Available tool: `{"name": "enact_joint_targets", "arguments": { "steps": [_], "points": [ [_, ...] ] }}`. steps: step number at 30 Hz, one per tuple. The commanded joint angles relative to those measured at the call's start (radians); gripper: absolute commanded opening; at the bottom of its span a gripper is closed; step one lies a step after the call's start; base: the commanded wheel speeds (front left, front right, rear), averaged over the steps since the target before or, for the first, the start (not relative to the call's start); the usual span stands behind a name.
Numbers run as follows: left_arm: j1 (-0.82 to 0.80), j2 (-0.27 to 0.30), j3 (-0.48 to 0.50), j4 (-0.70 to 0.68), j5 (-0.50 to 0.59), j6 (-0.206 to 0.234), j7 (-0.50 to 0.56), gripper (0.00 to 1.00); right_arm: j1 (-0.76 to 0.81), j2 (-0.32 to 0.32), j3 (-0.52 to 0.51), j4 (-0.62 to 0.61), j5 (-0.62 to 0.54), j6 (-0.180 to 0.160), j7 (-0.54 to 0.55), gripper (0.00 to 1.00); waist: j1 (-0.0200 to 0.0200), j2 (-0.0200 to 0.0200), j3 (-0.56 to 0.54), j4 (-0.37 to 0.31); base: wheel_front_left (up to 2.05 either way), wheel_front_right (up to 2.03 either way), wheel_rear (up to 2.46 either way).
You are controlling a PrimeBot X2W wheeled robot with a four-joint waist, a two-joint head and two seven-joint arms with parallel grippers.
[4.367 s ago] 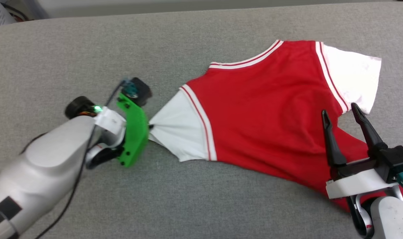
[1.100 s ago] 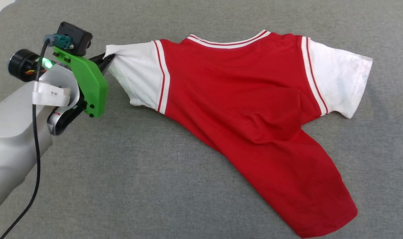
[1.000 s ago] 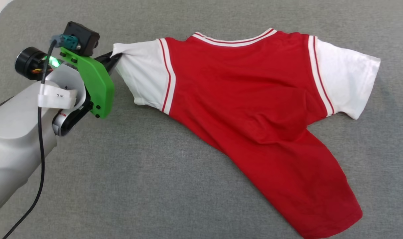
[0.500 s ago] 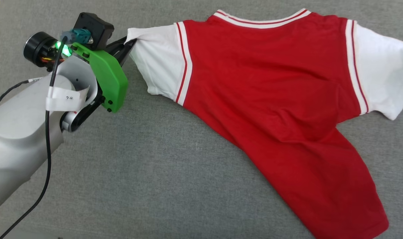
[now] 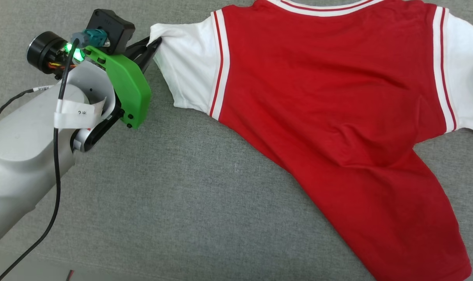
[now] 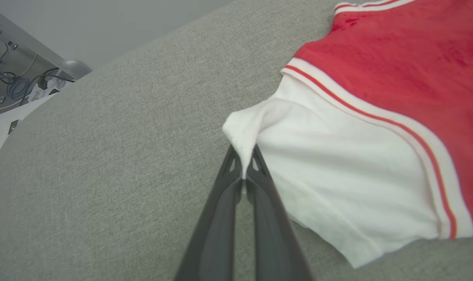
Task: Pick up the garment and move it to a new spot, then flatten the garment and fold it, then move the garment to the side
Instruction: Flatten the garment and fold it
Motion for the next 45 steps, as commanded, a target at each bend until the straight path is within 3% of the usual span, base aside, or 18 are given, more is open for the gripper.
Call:
{"name": "enact_joint_targets", "arguments": {
  "steps": [1, 14, 25, 34, 45],
  "points": [
    [-0.015, 0.005, 0.0, 0.005, 0.009, 0.006, -0.007, 0.0, 0.035, 0.034, 0.031, 0.035, 0.015, 0.0, -0.013, 0.0, -0.0001, 0.0, -0.014, -0.011, 0.0, 0.0, 0.0],
    [-0.017, 0.034, 0.004, 0.022, 0.028, 0.001, -0.055, 0.0, -0.02, 0.011, 0.076, -0.045, 0.035, 0.0, -0.301, 0.0, -0.0001, 0.0, -0.193, -0.071, 0.0, 0.0, 0.0],
    [-0.06, 0.085, 0.053, -0.107, 0.068, 0.042, -0.146, 0.0, -0.028, -0.024, 0.039, -0.117, 0.018, 0.0, -0.535, 0.0, -0.0001, 0.0, -0.363, -0.11, 0.0, 0.0, 0.0],
    [-0.139, 0.1, 0.097, -0.185, 0.096, 0.095, -0.147, 0.0, -0.047, -0.011, -0.034, -0.167, -0.012, 0.0, -0.602, 0.0, -0.0001, 0.0, -0.427, -0.128, 0.0, 0.0, 0.0],
    [-0.299, 0.039, 0.145, -0.121, 0.091, 0.066, -0.107, 0.0, -0.22, 0.04, -0.088, -0.131, -0.12, 0.0, -0.58, 0.0, -0.0001, 0.0, -0.352, -0.149, 0.0, 0.0, 0.0]
  ]
}}
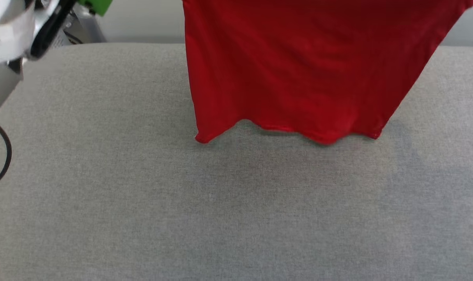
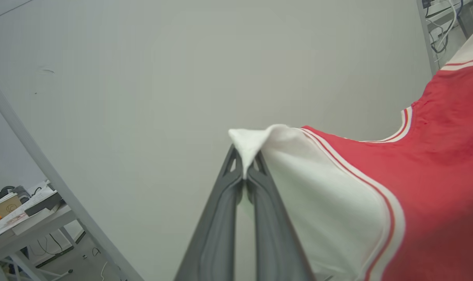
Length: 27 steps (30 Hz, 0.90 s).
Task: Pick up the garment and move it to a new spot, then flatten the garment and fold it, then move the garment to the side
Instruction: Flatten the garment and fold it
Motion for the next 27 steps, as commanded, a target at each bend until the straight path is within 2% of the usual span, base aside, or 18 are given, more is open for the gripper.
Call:
{"name": "enact_joint_targets", "arguments": {
  "steps": [1, 9, 15, 21, 27],
  "points": [
    [-0.045, -0.025, 0.015, 0.025, -0.001, -0.01, -0.003, 0.0, -0.053, 0.012, -0.002, 0.018, -0.025, 0.0, 0.003, 0.0, 0.0001, -0.0001, 0.054, -0.006, 0.0, 0.0, 0.0],
    [-0.239, -0.126, 0.043, 0.218, 0.026, -0.068, -0.007, 0.0, -0.327, 0.059, 0.056, 0.151, -0.134, 0.0, -0.032, 0.0, 0.0001, -0.0001, 0.228, -0.029, 0.0, 0.0, 0.0],
    [-0.376, -0.201, 0.08, 0.389, 0.045, -0.084, -0.07, 0.0, -0.535, 0.108, 0.076, 0.287, -0.208, 0.0, -0.112, 0.0, 0.0001, -0.0001, 0.342, -0.037, 0.0, 0.0, 0.0],
    [-0.492, -0.248, 0.104, 0.521, 0.077, -0.097, -0.138, 0.0, -0.696, 0.156, 0.095, 0.426, -0.246, 0.0, -0.2, 0.0, 0.0001, -0.0001, 0.403, -0.046, 0.0, 0.0, 0.0],
    [-0.528, -0.275, 0.12, 0.611, 0.089, -0.132, -0.169, 0.0, -0.772, 0.188, 0.144, 0.527, -0.249, 0.0, -0.27, 0.0, 0.0001, -0.0001, 0.436, -0.053, 0.0, 0.0, 0.0]
  ]
}}
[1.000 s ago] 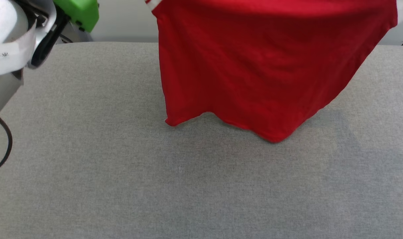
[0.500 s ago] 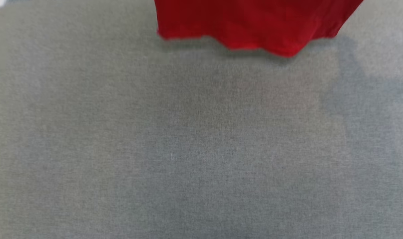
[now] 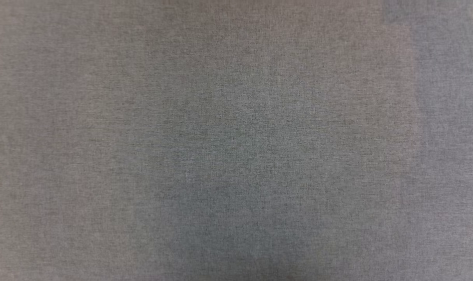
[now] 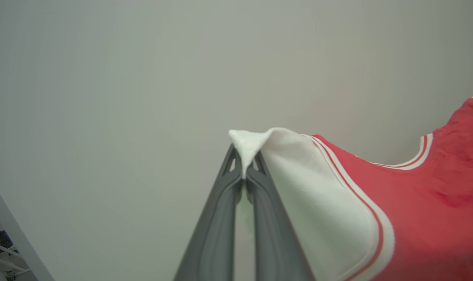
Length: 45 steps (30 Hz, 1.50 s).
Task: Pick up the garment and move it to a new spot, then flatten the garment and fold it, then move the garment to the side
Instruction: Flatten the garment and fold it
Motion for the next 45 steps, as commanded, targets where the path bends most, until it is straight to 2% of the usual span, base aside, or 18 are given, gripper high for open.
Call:
{"name": "enact_joint_targets", "arguments": {
  "steps": [1, 7, 15, 16, 25, 37, 45],
  "points": [
    [-0.013, -0.005, 0.007, 0.018, 0.003, -0.007, -0.008, 0.0, -0.017, 0.008, 0.013, 0.019, 0.005, -0.001, -0.019, 0.0, -0.0002, 0.0, 0.029, -0.012, 0.0, 0.0, 0.0],
    [0.072, -0.021, 0.017, 0.074, 0.005, -0.044, -0.015, 0.0, 0.031, 0.039, 0.083, 0.102, 0.058, -0.001, -0.091, 0.0, -0.0002, 0.0, 0.018, -0.014, 0.0, 0.0, 0.0],
    [0.301, 0.008, 0.109, -0.014, 0.035, -0.054, -0.016, 0.0, 0.186, 0.059, 0.205, 0.116, 0.165, -0.001, -0.164, 0.0, -0.0002, 0.0, -0.047, -0.007, 0.0, 0.0, 0.0],
    [0.506, 0.017, 0.166, -0.091, 0.055, -0.049, -0.016, 0.0, 0.34, 0.055, 0.284, 0.091, 0.249, -0.001, -0.204, 0.0, -0.0002, 0.0, -0.112, -0.001, 0.0, 0.0, 0.0],
    [0.938, 0.044, 0.276, -0.237, 0.075, -0.023, -0.016, 0.0, 0.678, 0.026, 0.407, 0.014, 0.392, -0.001, -0.258, 0.0, -0.0002, 0.0, -0.253, -0.011, 0.0, 0.0, 0.0],
    [1.448, 0.061, 0.36, -0.367, 0.078, 0.018, -0.016, 0.0, 1.096, -0.039, 0.45, -0.086, 0.503, -0.001, -0.294, 0.0, -0.0002, 0.0, -0.435, -0.019, 0.0, 0.0, 0.0],
    [1.699, 0.057, 0.404, -0.396, 0.042, 0.047, -0.016, 0.0, 1.334, -0.089, 0.4, -0.142, 0.53, -0.001, -0.303, 0.0, -0.0002, 0.0, -0.521, -0.016, 0.0, 0.0, 0.0]
  ]
}}
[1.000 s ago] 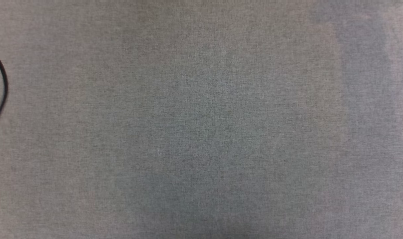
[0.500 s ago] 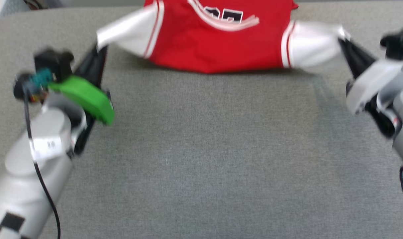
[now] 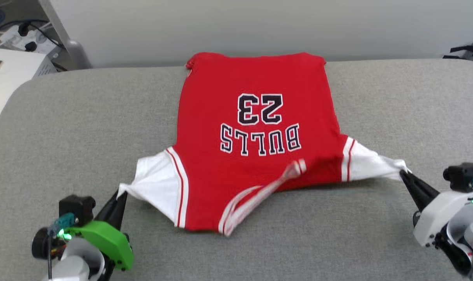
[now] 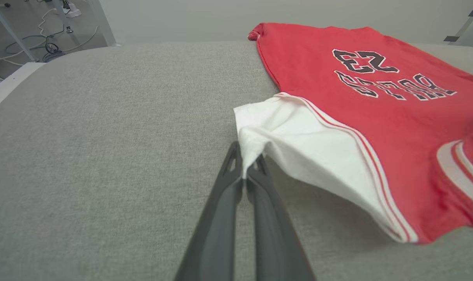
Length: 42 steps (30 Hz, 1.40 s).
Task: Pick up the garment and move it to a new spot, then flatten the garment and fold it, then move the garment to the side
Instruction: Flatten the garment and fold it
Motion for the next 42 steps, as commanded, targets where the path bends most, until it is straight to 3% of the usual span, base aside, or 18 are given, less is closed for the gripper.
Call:
{"name": "enact_joint_targets", "arguments": {
  "steps": [1, 13, 24, 25, 26, 27, 36, 42],
  "points": [
    [0.044, -0.002, 0.006, -0.009, -0.009, 0.008, -0.006, 0.0, 0.047, -0.011, -0.019, -0.013, 0.0, -0.001, -0.011, 0.0, 0.0001, -0.0001, -0.05, 0.002, 0.0, 0.0, 0.0],
    [0.237, -0.011, 0.039, -0.045, -0.029, 0.046, -0.006, 0.0, 0.412, -0.005, -0.243, -0.105, -0.081, -0.001, -0.015, 0.0, 0.0001, -0.0001, -0.081, 0.032, 0.0, 0.0, 0.0],
    [0.302, -0.026, 0.037, -0.049, -0.027, 0.056, -0.006, 0.0, 0.618, 0.076, -0.463, -0.198, -0.166, -0.001, 0.041, 0.0, 0.0001, -0.0001, -0.087, 0.048, 0.0, 0.0, 0.0],
    [0.299, -0.028, 0.037, -0.051, -0.024, 0.056, -0.006, 0.0, 0.621, 0.085, -0.486, -0.211, -0.18, -0.001, 0.046, 0.19, 0.0001, -0.0001, -0.087, 0.048, 0.0, 0.0, 0.0],
    [0.297, -0.03, 0.036, -0.052, -0.022, 0.056, -0.006, 0.0, 0.622, 0.092, -0.505, -0.222, -0.192, -0.001, 0.049, 0.49, 0.0001, -0.0001, -0.087, 0.047, 0.0, 0.0, 0.0],
    [0.293, -0.032, 0.035, -0.054, -0.018, 0.055, -0.006, 0.0, 0.621, 0.1, -0.526, -0.238, -0.208, -0.001, 0.056, 1.0, 0.0001, -0.0001, -0.087, 0.047, 0.0, 0.0, 0.0],
    [0.255, -0.068, 0.049, -0.088, 0.02, 0.053, -0.006, 0.0, 0.558, 0.111, -0.76, -0.459, -0.332, -0.001, 0.108, 1.0, 0.0001, -0.0001, -0.06, 0.071, 0.0, 0.0, 0.0],
    [0.213, -0.094, 0.071, -0.133, 0.073, 0.053, -0.006, 0.0, 0.399, 0.081, -0.854, -0.626, -0.368, -0.001, 0.242, 1.0, 0.0001, -0.0001, 0.009, 0.117, 0.0, 0.0, 0.0]
  ]
}}
